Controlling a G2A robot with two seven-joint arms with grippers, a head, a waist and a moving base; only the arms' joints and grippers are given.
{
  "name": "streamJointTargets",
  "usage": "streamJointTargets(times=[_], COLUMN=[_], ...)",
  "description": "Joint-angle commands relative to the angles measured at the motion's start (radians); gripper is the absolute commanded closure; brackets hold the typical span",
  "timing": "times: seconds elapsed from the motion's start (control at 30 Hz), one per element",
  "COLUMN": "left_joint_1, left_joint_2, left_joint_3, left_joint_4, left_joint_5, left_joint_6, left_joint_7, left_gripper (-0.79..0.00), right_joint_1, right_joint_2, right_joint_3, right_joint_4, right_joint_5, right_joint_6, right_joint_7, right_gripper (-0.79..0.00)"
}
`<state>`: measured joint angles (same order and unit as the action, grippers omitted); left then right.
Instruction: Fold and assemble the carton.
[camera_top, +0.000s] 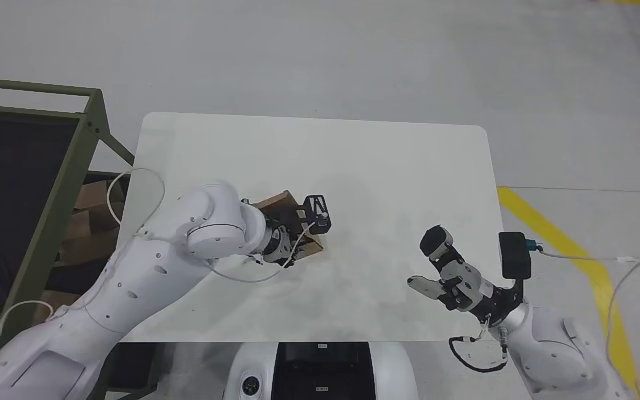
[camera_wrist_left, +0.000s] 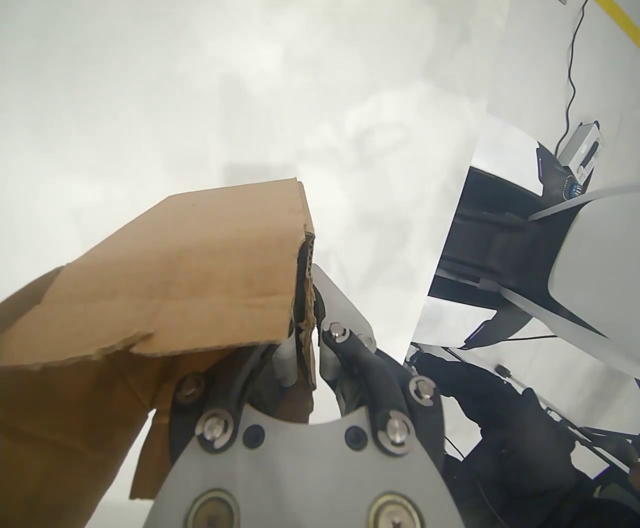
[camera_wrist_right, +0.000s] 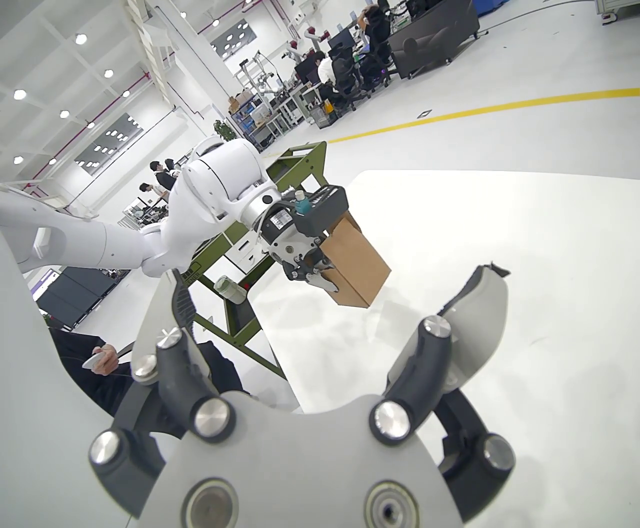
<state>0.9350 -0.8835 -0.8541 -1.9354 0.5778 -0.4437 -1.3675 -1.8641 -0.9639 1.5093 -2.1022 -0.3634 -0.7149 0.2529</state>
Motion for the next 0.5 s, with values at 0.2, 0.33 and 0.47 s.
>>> streamJointTargets(times=[0.2, 0.33, 0.47], left_joint_1=[-0.045, -0.099, -0.160], left_joint_2=[0.011, 0.030, 0.045], left_joint_3=[0.084, 0.176, 0.265], left_joint_4=[0.025, 0.051, 0.065], left_joint_5=[0.182, 0.238, 0.255], left_joint_6=[-0.095, -0.128, -0.131], left_joint_7=[0.086, 0.119, 0.122], left_gripper=[0.000, 0.000, 0.000], right_joint_1=[0.000, 0.000, 0.000], right_joint_2=[0.000, 0.000, 0.000], right_joint_3=[0.000, 0.000, 0.000], right_joint_4=[0.000, 0.000, 0.000], right_joint_5=[0.000, 0.000, 0.000], right_joint_6=[0.000, 0.000, 0.000], right_joint_7=[0.000, 0.000, 0.000], right_gripper=[-0.785, -0.785, -0.785])
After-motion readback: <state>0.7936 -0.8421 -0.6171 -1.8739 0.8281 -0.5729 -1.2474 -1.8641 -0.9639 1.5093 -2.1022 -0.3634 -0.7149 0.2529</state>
